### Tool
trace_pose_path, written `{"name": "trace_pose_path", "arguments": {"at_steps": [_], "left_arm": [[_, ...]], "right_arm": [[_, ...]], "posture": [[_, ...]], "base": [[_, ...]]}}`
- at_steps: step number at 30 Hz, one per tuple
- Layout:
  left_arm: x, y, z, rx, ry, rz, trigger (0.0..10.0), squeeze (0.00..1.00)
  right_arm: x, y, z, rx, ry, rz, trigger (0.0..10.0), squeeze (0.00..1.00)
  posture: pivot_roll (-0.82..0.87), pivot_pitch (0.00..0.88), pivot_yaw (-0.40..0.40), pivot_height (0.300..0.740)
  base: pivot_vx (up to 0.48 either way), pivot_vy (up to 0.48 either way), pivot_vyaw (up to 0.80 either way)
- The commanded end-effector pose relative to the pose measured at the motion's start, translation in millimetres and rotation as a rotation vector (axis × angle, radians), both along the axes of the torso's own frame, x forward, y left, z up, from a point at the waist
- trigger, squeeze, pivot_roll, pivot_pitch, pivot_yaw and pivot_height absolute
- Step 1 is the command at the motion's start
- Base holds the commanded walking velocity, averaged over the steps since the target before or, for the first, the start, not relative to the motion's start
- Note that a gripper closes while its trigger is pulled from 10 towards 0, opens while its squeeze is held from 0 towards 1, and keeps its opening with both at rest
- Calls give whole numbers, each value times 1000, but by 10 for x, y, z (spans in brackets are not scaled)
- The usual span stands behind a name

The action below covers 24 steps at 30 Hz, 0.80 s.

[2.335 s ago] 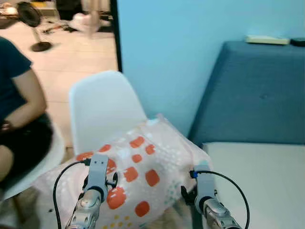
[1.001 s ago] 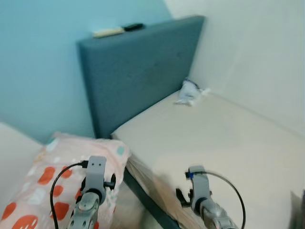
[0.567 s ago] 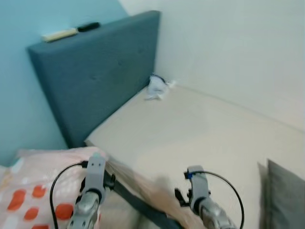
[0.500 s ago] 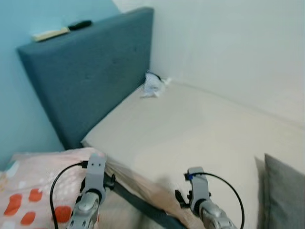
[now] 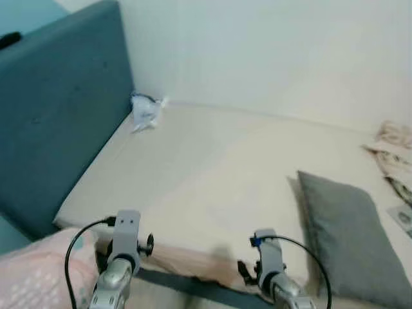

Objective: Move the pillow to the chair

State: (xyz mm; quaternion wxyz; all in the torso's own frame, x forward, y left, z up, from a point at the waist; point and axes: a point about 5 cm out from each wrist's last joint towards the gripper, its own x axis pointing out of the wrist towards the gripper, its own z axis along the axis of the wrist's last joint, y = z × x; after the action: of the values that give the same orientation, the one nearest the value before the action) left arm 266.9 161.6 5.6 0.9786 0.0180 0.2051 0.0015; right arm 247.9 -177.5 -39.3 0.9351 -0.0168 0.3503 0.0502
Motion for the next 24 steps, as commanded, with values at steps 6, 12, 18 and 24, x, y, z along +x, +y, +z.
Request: {"name": "trace_pose_path", "arguments": {"at_steps": [6,12,18,24], "left_arm": [[-59,45,-64,4,34,10,10000,0],[-31,46,-53,-7,31,17,10000,0],[-12,53,-45,-19,34,27,10000,0],[2,47,-35,-22,32,21,10000,0]], "right_arm": [[-28,31,-27,10,15,-9,10000,0],[-13,22,-16,10,11,-12,10000,0],[-8,8,-14,-42,6,20,10000,0],[33,48,21,4,-22,7,10000,0]], "posture": [[30,81,-24,740],[27,81,-21,740],[29,82,-19,740],[32,83,-19,740]], "base": [[0,0,-800],[0,0,-800],[0,0,-533],[0,0,0]]}}
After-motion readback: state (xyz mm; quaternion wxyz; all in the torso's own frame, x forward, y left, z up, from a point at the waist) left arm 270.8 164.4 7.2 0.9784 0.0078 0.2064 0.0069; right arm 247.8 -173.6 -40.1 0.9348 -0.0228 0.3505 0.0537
